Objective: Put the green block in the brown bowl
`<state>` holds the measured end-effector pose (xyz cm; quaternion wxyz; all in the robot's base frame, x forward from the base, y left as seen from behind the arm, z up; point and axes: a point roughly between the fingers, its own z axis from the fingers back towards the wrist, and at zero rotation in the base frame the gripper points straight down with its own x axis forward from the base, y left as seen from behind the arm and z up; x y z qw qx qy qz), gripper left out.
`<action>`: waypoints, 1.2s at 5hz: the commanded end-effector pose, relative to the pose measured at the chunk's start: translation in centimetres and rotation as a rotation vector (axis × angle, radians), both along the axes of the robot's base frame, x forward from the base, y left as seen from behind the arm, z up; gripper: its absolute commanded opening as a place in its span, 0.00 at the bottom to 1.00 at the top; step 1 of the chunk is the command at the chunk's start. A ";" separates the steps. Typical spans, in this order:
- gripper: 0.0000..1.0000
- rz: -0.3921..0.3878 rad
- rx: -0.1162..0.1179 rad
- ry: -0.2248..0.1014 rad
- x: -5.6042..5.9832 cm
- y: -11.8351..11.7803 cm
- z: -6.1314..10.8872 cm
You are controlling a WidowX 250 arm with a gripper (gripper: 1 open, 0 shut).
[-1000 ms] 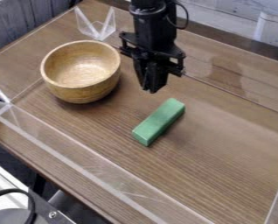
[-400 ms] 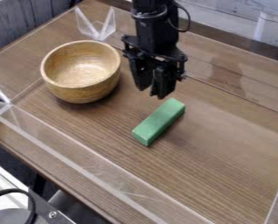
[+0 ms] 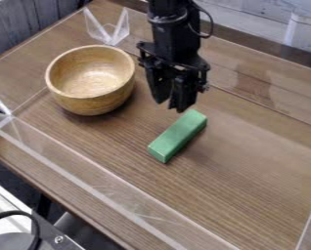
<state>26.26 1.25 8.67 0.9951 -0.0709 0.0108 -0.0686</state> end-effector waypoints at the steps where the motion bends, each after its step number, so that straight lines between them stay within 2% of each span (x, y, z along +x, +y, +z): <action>1: 0.00 -0.003 0.000 -0.043 0.6 -0.1 1.1; 2: 1.00 -0.003 -0.002 -0.038 0.6 -0.1 0.7; 3: 0.00 -0.001 -0.005 -0.040 0.6 -0.2 0.7; 4: 1.00 -0.001 -0.006 -0.035 0.7 -0.2 0.4; 5: 0.00 0.000 -0.009 -0.037 0.7 -0.2 0.4; 6: 1.00 0.000 -0.010 -0.033 0.7 -0.3 0.1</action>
